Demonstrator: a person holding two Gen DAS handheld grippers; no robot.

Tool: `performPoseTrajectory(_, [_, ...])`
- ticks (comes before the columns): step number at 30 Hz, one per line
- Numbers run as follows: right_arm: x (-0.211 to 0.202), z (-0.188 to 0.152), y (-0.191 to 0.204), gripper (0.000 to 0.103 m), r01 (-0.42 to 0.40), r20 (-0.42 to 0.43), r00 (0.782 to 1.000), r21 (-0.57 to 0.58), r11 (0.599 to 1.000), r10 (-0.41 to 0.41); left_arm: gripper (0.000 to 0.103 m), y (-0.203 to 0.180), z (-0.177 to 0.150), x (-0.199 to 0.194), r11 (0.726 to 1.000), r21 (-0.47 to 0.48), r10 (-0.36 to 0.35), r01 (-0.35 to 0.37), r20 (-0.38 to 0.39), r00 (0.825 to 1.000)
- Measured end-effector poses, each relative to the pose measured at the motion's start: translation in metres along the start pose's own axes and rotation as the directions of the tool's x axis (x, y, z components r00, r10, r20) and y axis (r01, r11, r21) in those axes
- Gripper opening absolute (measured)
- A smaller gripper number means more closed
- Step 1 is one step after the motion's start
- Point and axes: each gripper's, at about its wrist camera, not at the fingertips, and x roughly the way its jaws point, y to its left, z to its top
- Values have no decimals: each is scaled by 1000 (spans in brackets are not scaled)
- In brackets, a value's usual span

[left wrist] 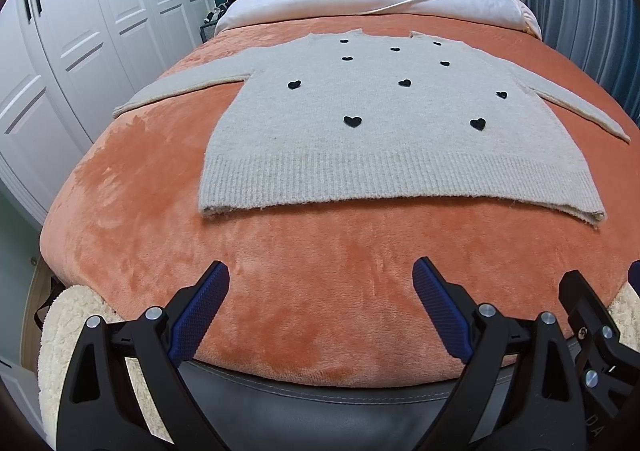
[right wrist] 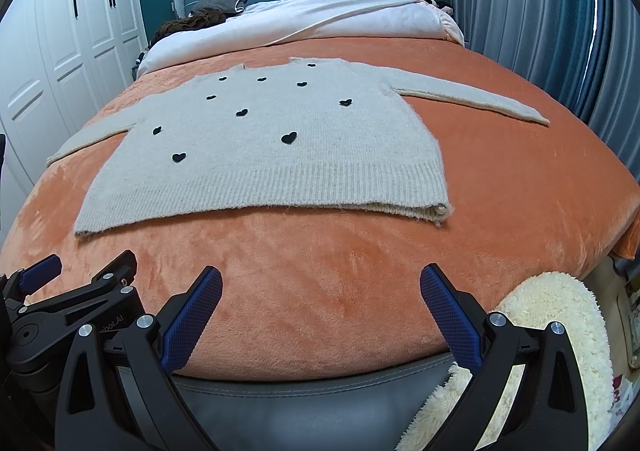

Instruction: Fold small clothes

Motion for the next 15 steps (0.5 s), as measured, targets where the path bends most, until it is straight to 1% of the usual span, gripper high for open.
performPoseTrajectory(15, [1, -2, 0, 98, 3, -6, 1000, 1, 1000, -3, 90, 2, -1, 0, 1000, 1, 3, -3, 1, 1000])
